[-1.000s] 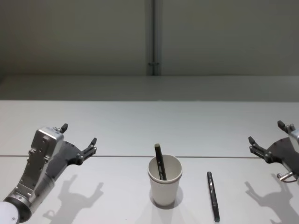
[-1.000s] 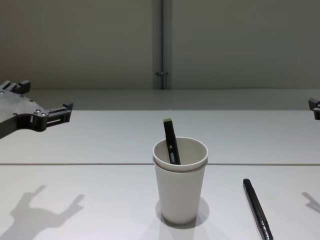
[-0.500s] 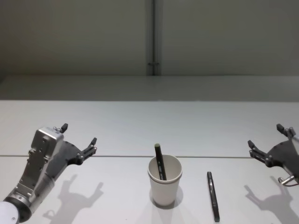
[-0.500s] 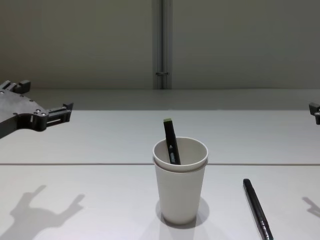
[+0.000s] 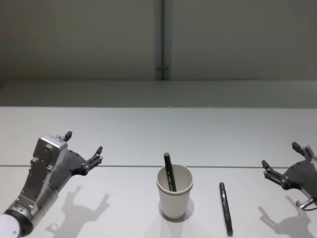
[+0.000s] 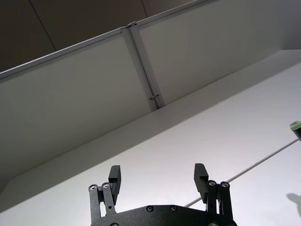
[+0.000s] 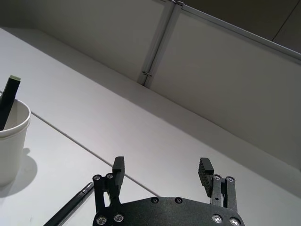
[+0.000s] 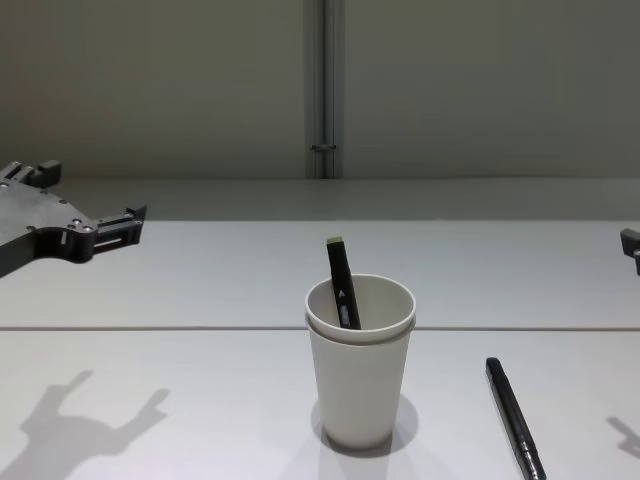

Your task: Place the pen into the pen holder.

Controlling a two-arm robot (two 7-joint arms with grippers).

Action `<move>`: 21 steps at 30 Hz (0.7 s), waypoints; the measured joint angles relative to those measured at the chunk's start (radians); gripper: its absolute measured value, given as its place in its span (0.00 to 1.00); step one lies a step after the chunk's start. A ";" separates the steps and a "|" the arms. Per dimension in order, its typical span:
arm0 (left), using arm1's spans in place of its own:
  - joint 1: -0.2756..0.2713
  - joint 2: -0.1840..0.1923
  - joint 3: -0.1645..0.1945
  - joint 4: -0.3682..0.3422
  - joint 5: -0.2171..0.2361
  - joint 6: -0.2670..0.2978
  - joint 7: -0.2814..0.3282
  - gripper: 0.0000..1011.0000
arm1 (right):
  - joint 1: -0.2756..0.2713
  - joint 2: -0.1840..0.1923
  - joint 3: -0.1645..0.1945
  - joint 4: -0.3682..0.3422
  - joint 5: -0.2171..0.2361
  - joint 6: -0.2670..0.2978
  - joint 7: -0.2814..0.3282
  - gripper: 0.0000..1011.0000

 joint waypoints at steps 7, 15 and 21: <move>0.000 0.000 0.000 0.000 0.000 0.000 0.000 0.99 | -0.016 -0.015 0.008 -0.019 0.000 0.032 0.010 0.99; 0.000 0.000 0.000 0.000 0.000 -0.001 0.000 0.99 | -0.026 -0.051 0.020 -0.041 0.011 0.097 0.003 0.99; 0.000 0.000 0.000 0.000 0.000 -0.001 0.000 0.99 | -0.043 -0.080 0.032 -0.066 0.010 0.168 -0.019 0.99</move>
